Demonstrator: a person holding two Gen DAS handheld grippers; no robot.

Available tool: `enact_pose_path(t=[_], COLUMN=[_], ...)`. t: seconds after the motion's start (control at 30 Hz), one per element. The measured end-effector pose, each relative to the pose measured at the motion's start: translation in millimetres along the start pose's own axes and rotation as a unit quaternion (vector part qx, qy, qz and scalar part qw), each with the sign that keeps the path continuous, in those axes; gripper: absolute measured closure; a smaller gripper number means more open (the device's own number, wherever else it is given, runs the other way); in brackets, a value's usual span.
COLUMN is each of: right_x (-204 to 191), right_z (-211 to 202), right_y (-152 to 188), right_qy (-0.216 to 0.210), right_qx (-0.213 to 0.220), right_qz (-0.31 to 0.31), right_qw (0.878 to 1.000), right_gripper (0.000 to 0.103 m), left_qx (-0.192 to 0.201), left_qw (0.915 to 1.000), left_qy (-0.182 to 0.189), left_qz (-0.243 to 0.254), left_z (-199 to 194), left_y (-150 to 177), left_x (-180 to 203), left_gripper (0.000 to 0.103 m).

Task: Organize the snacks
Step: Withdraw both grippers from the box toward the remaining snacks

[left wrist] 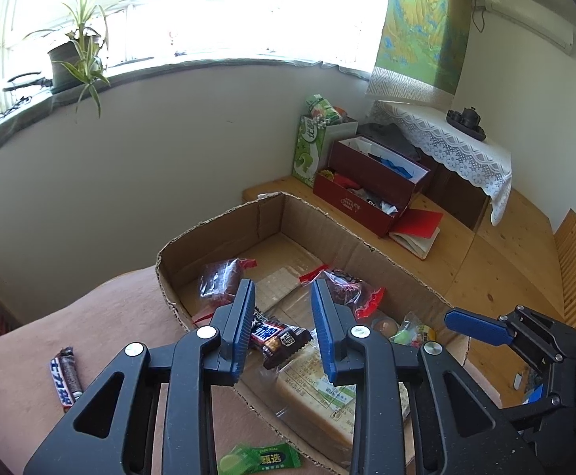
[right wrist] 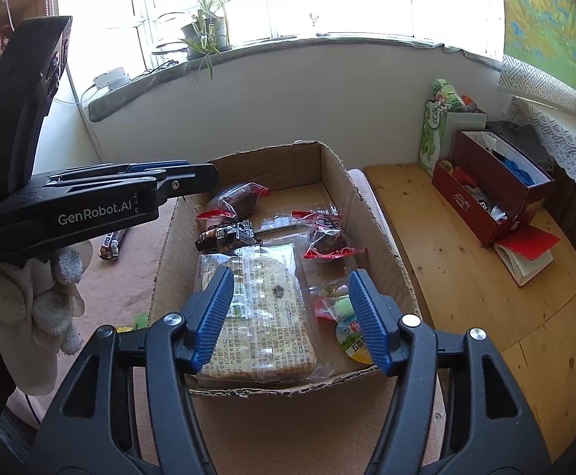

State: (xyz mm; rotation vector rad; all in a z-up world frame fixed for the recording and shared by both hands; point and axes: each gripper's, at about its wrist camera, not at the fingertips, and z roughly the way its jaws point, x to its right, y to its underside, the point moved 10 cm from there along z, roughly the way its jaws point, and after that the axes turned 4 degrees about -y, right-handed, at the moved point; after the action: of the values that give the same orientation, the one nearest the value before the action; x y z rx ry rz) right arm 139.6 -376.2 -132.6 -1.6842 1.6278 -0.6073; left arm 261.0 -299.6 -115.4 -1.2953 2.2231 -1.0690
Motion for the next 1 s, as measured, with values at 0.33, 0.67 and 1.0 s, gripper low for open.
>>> enact_pose_path(t=[0.33, 0.67, 1.0], right_x=[-22, -58, -123], right_z=[-12, -29, -24], right_y=[5, 17, 49], right_qy=[-0.012, -0.065, -0.108], right_qx=[0.009, 0.027, -0.020], right_qz=[-0.002, 0.008, -0.056], right_qw=[1.000, 0.997, 0.992], right_gripper=[0.036, 0.036, 0.036], left_qx=[0.012, 0.021, 0.007], left_qw=[0.9999, 0.9983, 0.9924], left_qy=[-0.008, -0.035, -0.074], left_qz=[-0.009, -0.042, -0.098], left_z=[-25, -58, -78], left_y=[8, 29, 73], left_x=[-14, -66, -135], left_gripper=[0.075, 0.075, 0.075])
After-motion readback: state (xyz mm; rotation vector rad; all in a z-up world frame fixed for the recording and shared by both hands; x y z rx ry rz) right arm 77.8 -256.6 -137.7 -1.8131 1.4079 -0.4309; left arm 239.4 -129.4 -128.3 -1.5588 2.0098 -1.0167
